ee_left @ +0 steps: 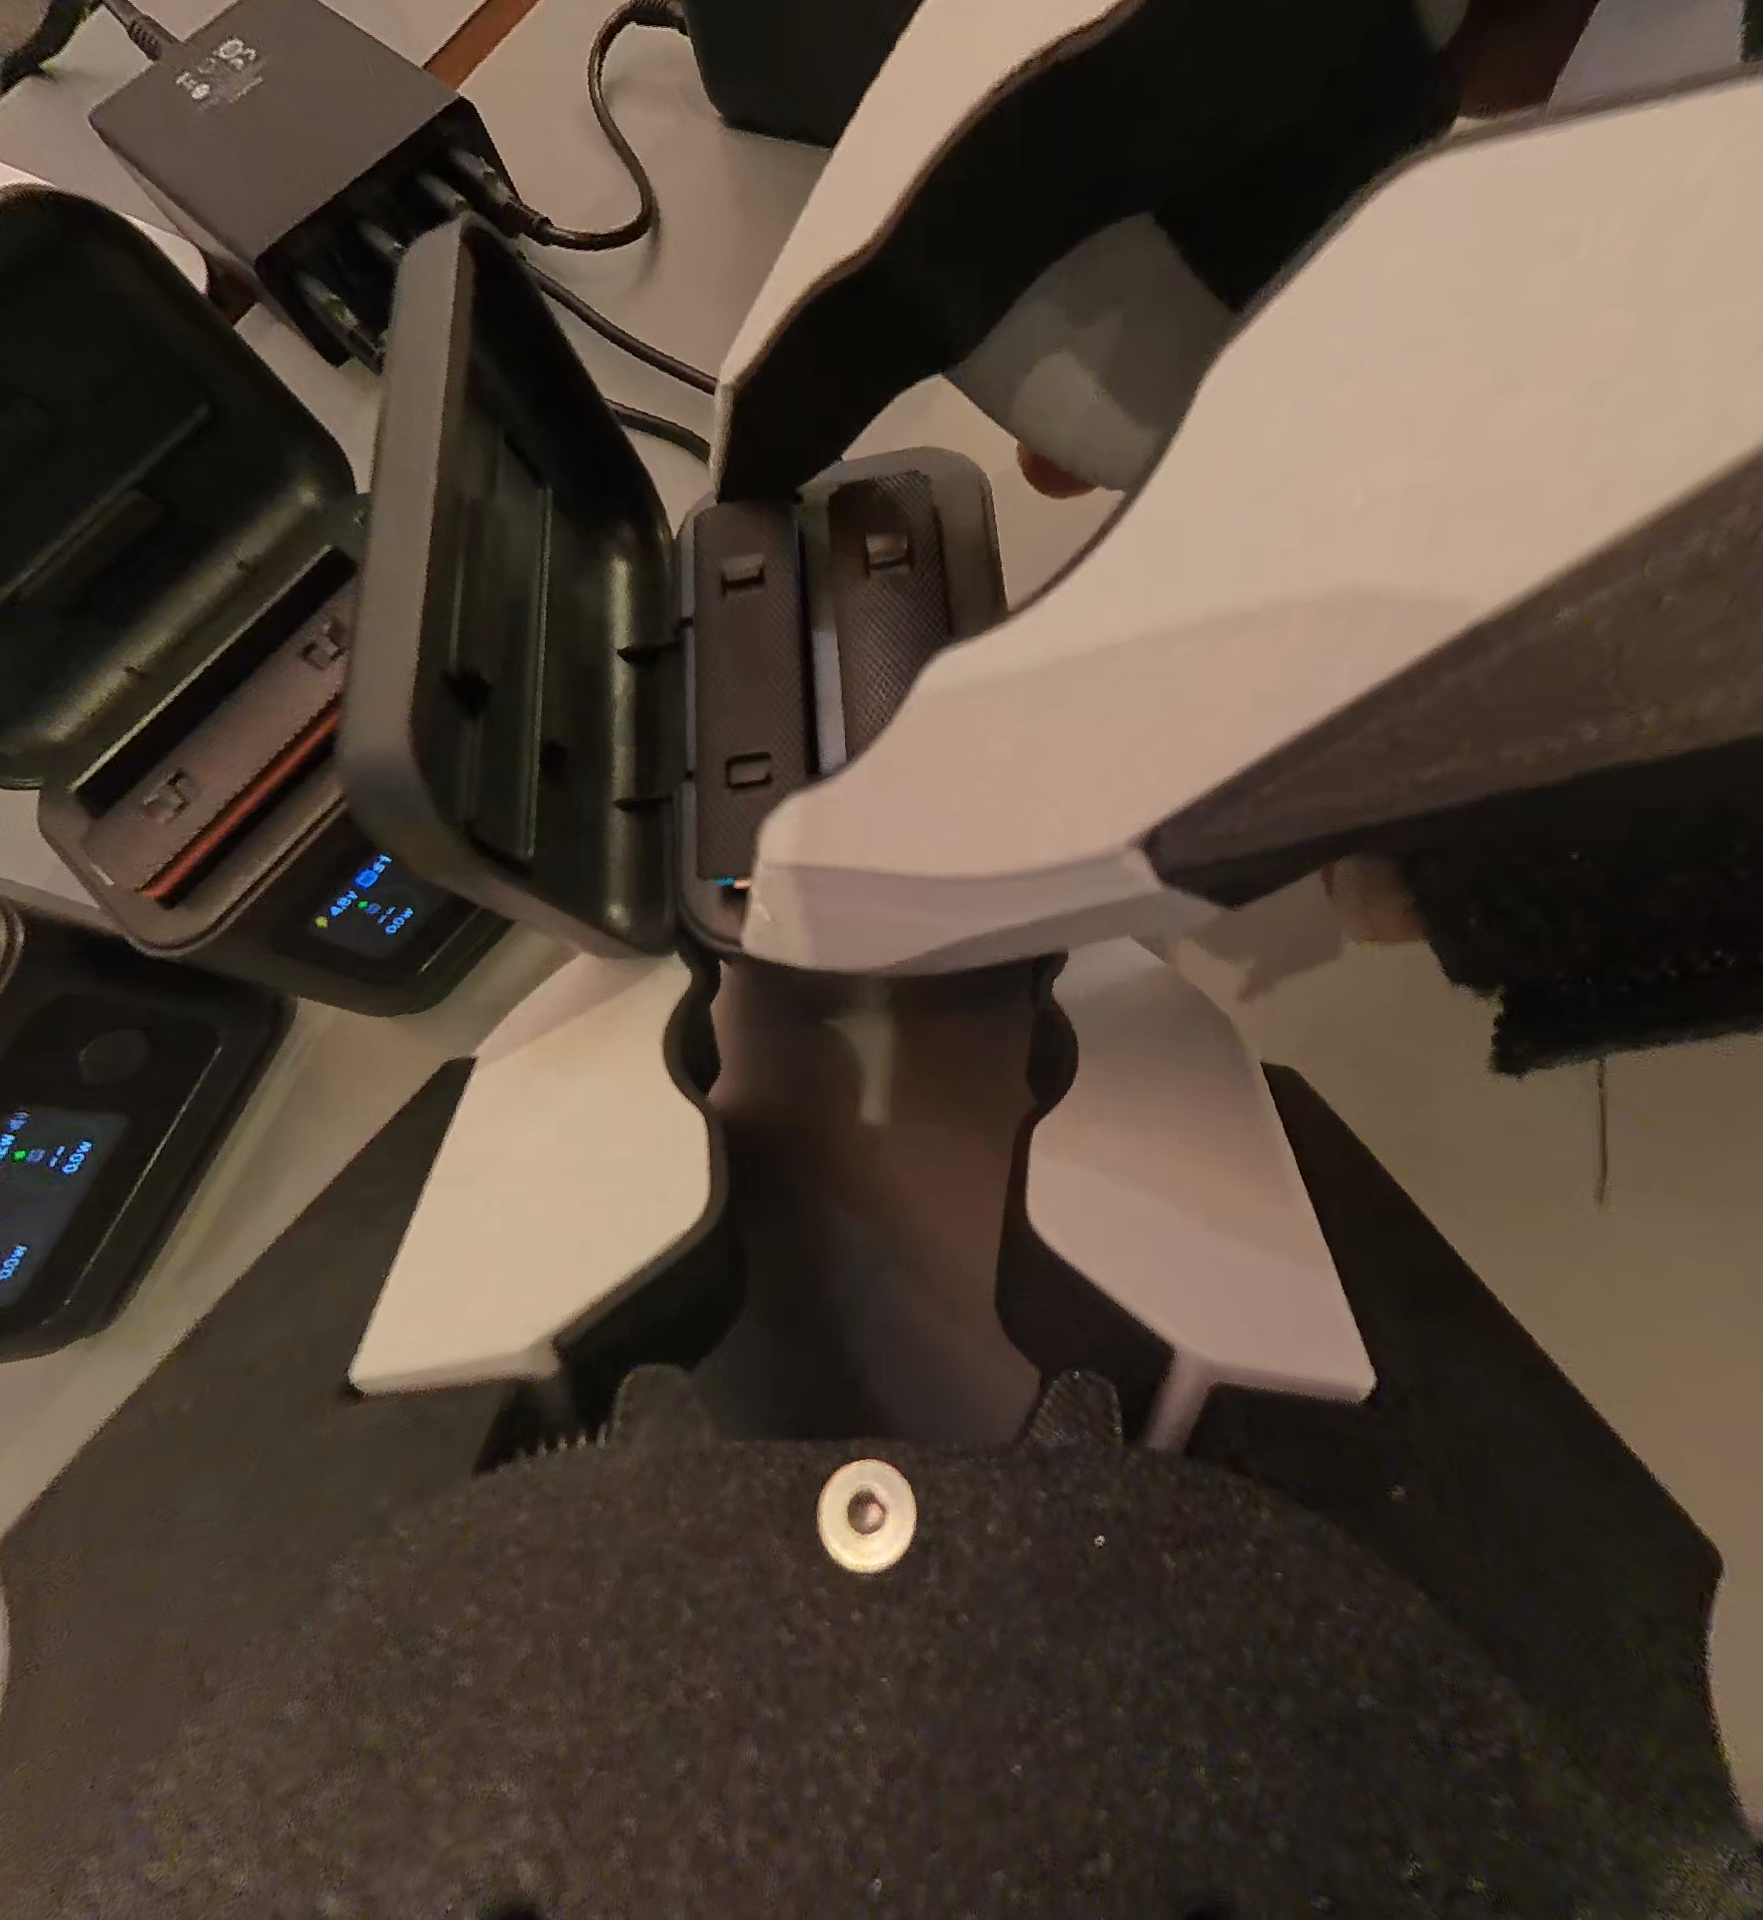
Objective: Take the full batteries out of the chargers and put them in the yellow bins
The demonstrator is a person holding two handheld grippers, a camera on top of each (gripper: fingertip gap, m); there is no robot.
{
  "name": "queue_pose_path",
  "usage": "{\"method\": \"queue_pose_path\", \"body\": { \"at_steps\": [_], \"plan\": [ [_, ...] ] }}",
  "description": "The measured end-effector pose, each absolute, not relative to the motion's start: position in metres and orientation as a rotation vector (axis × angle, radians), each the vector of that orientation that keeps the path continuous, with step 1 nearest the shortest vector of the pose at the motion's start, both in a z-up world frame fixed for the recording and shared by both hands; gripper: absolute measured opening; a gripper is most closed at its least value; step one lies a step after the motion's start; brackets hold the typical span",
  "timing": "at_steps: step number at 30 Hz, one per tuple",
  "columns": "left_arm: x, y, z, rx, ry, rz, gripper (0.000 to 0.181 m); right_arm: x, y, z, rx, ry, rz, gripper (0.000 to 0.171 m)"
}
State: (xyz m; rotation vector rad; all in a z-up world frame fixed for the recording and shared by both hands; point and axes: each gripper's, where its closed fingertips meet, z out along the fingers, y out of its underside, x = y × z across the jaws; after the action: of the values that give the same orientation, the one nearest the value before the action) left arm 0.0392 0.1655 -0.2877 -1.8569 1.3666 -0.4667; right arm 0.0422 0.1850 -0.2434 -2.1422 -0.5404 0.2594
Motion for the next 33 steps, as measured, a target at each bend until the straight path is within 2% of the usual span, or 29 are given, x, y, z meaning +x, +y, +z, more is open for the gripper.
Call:
{"method": "queue_pose_path", "body": {
  "at_steps": [3,8,31,33],
  "plan": [
    [0.042,0.163,-0.287,-1.870,1.353,-0.497,0.063,0.044,0.186,-0.243,-2.120,-0.534,0.264,0.058],
    [0.041,0.167,-0.285,-1.877,1.311,-0.491,0.057,0.043,0.187,-0.242,-2.094,-0.519,0.254,0.058],
    [0.040,0.167,-0.287,-1.895,1.332,-0.499,0.056,0.044,0.188,-0.238,-2.039,-0.465,0.287,0.057],
    [0.040,0.167,-0.288,-1.906,1.329,-0.513,0.057,0.044,0.189,-0.220,-1.962,-0.429,0.326,0.057]
  ]
}}
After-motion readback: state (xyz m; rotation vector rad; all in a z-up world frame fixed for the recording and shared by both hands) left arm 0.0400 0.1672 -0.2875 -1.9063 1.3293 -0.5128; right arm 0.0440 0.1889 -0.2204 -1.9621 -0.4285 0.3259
